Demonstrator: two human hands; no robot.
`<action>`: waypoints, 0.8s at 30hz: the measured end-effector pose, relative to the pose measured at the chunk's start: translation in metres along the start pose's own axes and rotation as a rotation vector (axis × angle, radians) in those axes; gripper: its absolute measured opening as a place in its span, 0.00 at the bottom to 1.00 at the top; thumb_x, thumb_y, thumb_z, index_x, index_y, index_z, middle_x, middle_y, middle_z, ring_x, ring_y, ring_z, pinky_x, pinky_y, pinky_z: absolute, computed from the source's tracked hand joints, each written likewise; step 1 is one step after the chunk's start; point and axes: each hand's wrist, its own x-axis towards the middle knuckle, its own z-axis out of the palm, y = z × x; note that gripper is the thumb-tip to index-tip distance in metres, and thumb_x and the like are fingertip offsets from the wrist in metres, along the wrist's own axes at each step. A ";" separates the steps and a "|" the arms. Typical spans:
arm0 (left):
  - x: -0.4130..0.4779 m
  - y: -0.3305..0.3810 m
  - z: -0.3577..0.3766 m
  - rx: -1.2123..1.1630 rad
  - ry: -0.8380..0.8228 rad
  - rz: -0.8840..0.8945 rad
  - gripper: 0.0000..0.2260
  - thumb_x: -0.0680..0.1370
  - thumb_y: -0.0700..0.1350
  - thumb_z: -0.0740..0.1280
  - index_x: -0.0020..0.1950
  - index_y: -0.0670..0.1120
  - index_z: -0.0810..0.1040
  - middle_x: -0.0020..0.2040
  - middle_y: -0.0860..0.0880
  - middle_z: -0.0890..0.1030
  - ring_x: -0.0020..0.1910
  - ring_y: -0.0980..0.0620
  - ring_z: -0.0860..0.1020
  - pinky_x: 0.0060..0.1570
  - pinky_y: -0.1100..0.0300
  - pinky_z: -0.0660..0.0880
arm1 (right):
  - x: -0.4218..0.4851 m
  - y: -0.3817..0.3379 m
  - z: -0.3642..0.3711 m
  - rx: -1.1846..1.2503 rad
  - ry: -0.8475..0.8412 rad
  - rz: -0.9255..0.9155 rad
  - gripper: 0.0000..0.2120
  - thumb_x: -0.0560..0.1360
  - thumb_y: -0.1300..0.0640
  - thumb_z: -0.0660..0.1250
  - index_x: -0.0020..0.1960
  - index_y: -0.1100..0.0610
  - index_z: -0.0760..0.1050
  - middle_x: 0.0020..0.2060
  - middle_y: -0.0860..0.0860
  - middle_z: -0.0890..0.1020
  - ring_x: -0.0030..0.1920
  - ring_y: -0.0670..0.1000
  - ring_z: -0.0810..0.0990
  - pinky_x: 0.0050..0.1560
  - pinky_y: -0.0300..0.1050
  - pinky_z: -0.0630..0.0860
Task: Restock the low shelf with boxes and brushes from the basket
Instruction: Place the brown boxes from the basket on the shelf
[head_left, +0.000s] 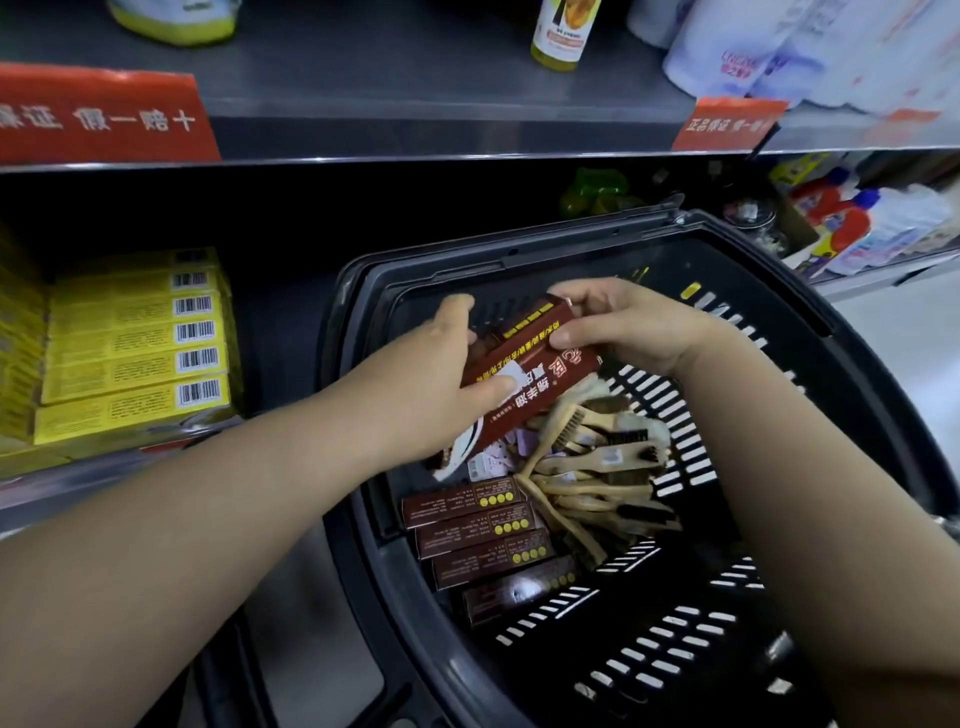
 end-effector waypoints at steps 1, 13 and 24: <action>-0.001 0.000 0.000 0.014 -0.005 -0.014 0.35 0.75 0.58 0.63 0.75 0.49 0.50 0.67 0.51 0.70 0.58 0.54 0.73 0.51 0.62 0.69 | -0.002 -0.001 0.002 0.020 -0.007 -0.021 0.16 0.64 0.56 0.74 0.50 0.57 0.76 0.43 0.52 0.85 0.46 0.50 0.83 0.45 0.40 0.80; -0.001 0.004 -0.017 -0.240 0.117 -0.210 0.12 0.73 0.57 0.66 0.48 0.51 0.69 0.40 0.57 0.78 0.35 0.60 0.77 0.29 0.64 0.66 | 0.045 0.075 0.037 0.077 0.349 0.237 0.22 0.78 0.45 0.59 0.58 0.64 0.74 0.52 0.58 0.83 0.55 0.62 0.79 0.56 0.50 0.79; 0.000 -0.007 -0.018 -0.258 0.159 -0.204 0.14 0.75 0.55 0.65 0.54 0.49 0.69 0.40 0.58 0.75 0.34 0.60 0.74 0.21 0.77 0.64 | 0.058 0.188 0.103 -1.257 -0.296 0.409 0.36 0.74 0.54 0.68 0.75 0.55 0.52 0.66 0.61 0.70 0.65 0.62 0.70 0.62 0.52 0.68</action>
